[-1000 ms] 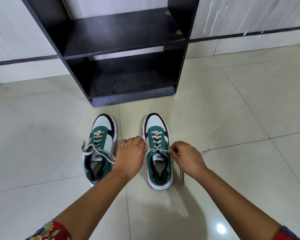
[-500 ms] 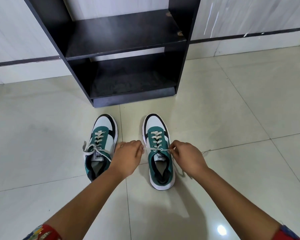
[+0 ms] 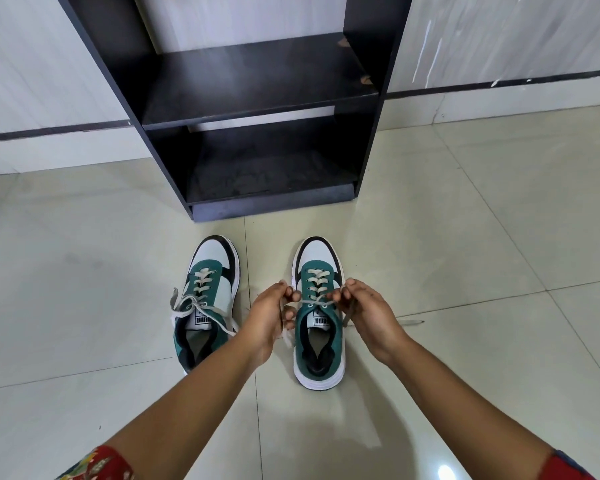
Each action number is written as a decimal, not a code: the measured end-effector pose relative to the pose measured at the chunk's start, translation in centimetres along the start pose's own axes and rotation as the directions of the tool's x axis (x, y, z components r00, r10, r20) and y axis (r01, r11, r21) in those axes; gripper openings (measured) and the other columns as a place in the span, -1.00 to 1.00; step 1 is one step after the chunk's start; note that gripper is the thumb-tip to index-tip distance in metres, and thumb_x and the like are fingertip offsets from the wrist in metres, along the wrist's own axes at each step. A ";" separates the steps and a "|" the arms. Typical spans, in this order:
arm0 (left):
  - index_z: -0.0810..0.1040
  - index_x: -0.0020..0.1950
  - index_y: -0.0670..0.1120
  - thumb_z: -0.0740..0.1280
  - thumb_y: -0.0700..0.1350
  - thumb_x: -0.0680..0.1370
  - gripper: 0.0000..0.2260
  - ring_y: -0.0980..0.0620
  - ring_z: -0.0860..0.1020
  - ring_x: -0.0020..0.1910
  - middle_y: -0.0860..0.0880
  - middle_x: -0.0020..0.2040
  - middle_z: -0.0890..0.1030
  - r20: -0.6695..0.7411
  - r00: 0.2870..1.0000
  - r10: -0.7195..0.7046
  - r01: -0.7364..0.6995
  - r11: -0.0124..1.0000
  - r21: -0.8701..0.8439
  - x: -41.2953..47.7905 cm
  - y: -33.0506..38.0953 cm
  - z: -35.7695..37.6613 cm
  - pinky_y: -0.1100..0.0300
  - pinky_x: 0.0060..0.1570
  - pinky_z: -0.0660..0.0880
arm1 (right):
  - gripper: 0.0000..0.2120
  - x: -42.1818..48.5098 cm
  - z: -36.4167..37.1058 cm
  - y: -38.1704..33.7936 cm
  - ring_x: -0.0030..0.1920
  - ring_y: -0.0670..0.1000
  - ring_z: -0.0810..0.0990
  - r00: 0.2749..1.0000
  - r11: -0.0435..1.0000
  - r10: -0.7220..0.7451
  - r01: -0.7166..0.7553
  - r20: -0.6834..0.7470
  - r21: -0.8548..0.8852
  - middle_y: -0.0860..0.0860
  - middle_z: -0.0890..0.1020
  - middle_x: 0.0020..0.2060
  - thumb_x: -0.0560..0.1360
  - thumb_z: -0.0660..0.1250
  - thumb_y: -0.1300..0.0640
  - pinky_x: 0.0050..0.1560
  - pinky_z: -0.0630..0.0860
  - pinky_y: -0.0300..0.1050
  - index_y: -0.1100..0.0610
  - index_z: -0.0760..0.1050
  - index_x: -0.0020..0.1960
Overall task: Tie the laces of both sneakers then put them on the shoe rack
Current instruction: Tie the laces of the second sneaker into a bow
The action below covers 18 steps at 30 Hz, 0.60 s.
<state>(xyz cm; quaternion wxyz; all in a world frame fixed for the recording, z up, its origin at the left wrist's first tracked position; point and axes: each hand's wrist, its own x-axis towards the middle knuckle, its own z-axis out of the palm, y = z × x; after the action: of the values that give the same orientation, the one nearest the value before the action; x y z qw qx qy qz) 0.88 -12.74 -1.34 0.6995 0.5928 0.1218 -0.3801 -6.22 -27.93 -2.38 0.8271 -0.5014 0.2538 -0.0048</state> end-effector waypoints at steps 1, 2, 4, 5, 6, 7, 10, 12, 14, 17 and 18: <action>0.30 -0.27 -0.04 0.01 -0.10 0.62 -0.73 0.14 0.24 -0.57 0.06 -0.38 0.44 -0.021 1.000 0.003 -0.002 0.999 0.053 0.2 -0.2 -0.2 0.32 -0.57 0.21 | -0.67 0.1 -0.2 0.2 -0.15 0.07 0.54 1.000 0.999 0.012 -0.011 -0.016 0.047 0.00 0.55 -0.44 0.61 0.06 0.19 0.05 0.44 -0.10 0.14 0.31 -0.33; 0.30 -0.27 -0.04 0.01 -0.11 0.62 -0.73 0.15 0.22 -0.57 0.06 -0.39 0.42 -0.035 0.999 -0.001 0.003 0.997 0.082 0.3 -0.4 -0.3 0.33 -0.58 0.20 | -0.66 0.1 -0.4 0.5 -0.17 0.06 0.54 0.999 0.996 0.028 -0.026 -0.028 0.088 -0.01 0.54 -0.47 0.61 0.04 0.21 0.02 0.45 -0.13 0.15 0.31 -0.34; 0.29 -0.27 -0.03 0.01 -0.13 0.62 -0.73 0.14 0.21 -0.54 0.08 -0.44 0.40 -0.040 0.999 -0.021 0.025 0.995 0.101 0.6 -0.8 -0.5 0.33 -0.57 0.20 | -0.65 0.1 -0.8 0.8 -0.19 0.03 0.54 0.997 0.988 0.063 -0.055 -0.051 0.142 -0.02 0.52 -0.49 0.61 0.02 0.24 -0.02 0.44 -0.14 0.15 0.30 -0.34; 0.29 -0.28 -0.03 0.01 -0.13 0.62 -0.73 0.13 0.20 -0.54 0.09 -0.46 0.40 -0.040 0.999 -0.035 0.039 0.995 0.092 0.8 -0.9 -0.5 0.32 -0.57 0.19 | -0.65 0.0 -1.0 0.8 -0.20 0.02 0.54 0.995 0.985 0.078 -0.069 -0.056 0.160 -0.02 0.52 -0.50 0.61 0.01 0.25 -0.04 0.44 -0.14 0.15 0.30 -0.34; 0.28 -0.28 -0.03 0.01 -0.13 0.62 -0.73 0.13 0.20 -0.54 0.10 -0.49 0.41 -0.040 0.998 -0.049 0.052 0.995 0.081 1.0 -1.0 -0.6 0.31 -0.56 0.19 | -0.65 0.0 -1.0 0.8 -0.21 0.02 0.54 0.994 0.982 0.091 -0.080 -0.055 0.174 -0.02 0.51 -0.51 0.61 0.01 0.25 -0.04 0.43 -0.14 0.15 0.29 -0.34; 0.28 -0.28 -0.03 0.01 -0.13 0.62 -0.73 0.14 0.21 -0.55 0.10 -0.52 0.41 -0.039 0.998 -0.057 0.060 0.996 0.071 1.2 -1.0 -0.7 0.30 -0.55 0.18 | -0.65 0.0 -1.0 0.8 -0.21 0.02 0.54 0.994 0.979 0.098 -0.087 -0.054 0.182 -0.03 0.51 -0.51 0.61 0.01 0.25 -0.05 0.43 -0.14 0.15 0.29 -0.34; 0.29 -0.28 -0.04 0.02 -0.13 0.62 -0.73 0.15 0.22 -0.57 0.10 -0.54 0.42 -0.033 0.997 -0.070 0.071 0.997 0.041 1.4 -1.0 -0.8 0.29 -0.52 0.17 | -0.65 0.1 -0.9 0.6 -0.22 0.02 0.52 0.992 0.978 0.109 -0.096 -0.060 0.184 -0.02 0.49 -0.52 0.61 0.00 0.25 -0.09 0.43 -0.14 0.14 0.29 -0.34; 0.29 -0.28 -0.04 0.01 -0.13 0.62 -0.72 0.16 0.23 -0.59 0.10 -0.56 0.43 -0.026 0.997 -0.076 0.077 0.997 0.025 1.5 -1.0 -0.8 0.29 -0.52 0.16 | -0.65 0.2 -0.8 0.5 -0.23 0.02 0.50 0.992 0.980 0.114 -0.102 -0.059 0.173 -0.02 0.48 -0.51 0.60 0.00 0.26 -0.10 0.42 -0.13 0.14 0.30 -0.34; 0.30 -0.28 -0.04 0.01 -0.12 0.63 -0.72 0.17 0.23 -0.61 0.10 -0.57 0.43 -0.018 0.997 -0.081 0.082 0.997 0.016 1.5 -1.0 -0.8 0.30 -0.54 0.16 | -0.65 0.2 -0.8 0.5 -0.24 0.02 0.49 0.992 0.984 0.114 -0.105 -0.055 0.143 -0.01 0.46 -0.50 0.61 0.00 0.24 -0.10 0.41 -0.13 0.14 0.30 -0.34; 0.43 -0.20 -0.05 0.02 -0.09 0.63 -0.71 0.17 0.25 -0.57 0.11 -0.52 0.44 -0.001 1.000 -0.026 0.026 0.993 0.112 1.0 -0.6 -0.8 0.30 -0.52 0.19 | -0.64 0.4 -0.6 0.4 -0.33 -0.01 0.40 0.994 0.995 0.100 -0.101 -0.045 -0.020 -0.01 0.41 -0.47 0.62 0.00 0.17 -0.18 0.34 -0.14 0.11 0.30 -0.34; 0.50 -0.14 -0.05 0.02 -0.08 0.63 -0.70 0.15 0.25 -0.53 0.10 -0.47 0.43 0.010 1.000 0.015 -0.017 0.981 0.191 0.7 -0.5 -0.8 0.29 -0.48 0.20 | -0.65 0.5 -0.5 0.3 -0.35 -0.02 0.37 0.995 0.991 0.096 -0.098 -0.033 -0.089 -0.02 0.41 -0.46 0.62 0.00 0.15 -0.22 0.30 -0.13 0.10 0.32 -0.32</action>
<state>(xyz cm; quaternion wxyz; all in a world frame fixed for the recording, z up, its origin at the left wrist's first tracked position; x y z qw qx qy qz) 1.20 -12.30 -2.31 0.6428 0.6568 0.0770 -0.3868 -6.10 -28.31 -3.01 0.7992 -0.5252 0.2896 0.0399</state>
